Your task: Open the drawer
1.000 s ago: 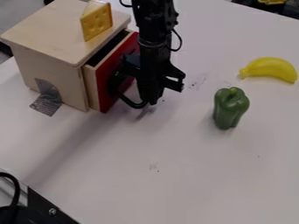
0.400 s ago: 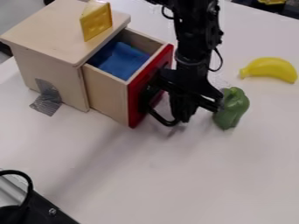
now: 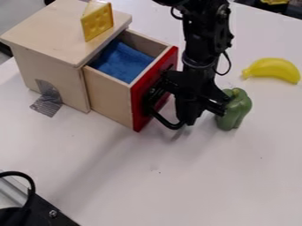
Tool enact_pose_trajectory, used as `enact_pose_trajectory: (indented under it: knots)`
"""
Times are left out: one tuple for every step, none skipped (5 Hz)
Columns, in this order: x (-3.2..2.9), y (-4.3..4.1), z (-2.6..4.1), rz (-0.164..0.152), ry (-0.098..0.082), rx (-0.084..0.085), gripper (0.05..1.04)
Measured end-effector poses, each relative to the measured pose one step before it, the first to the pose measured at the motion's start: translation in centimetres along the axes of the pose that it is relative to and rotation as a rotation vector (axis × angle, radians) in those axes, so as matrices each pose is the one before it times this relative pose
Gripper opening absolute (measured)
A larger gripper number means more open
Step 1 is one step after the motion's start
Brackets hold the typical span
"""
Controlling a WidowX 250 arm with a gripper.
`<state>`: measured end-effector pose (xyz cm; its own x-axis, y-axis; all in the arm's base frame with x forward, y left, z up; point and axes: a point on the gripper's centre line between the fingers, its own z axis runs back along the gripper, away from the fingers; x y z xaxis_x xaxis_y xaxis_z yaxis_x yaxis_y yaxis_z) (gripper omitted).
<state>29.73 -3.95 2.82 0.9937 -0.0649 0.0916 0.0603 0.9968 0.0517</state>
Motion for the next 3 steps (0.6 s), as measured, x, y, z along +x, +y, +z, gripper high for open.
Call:
enact_pose_trajectory:
  knots:
    - [0.460, 0.329, 2.108, 0.0032, -0.0558, 0.0100, 0.320]
    - [0.445, 0.106, 2.133, 0.0106, -0.0289, -0.0092, 0.649]
    - [0.005, -0.001, 1.198, -0.0011, 0.0054, -0.0315, 0.937]
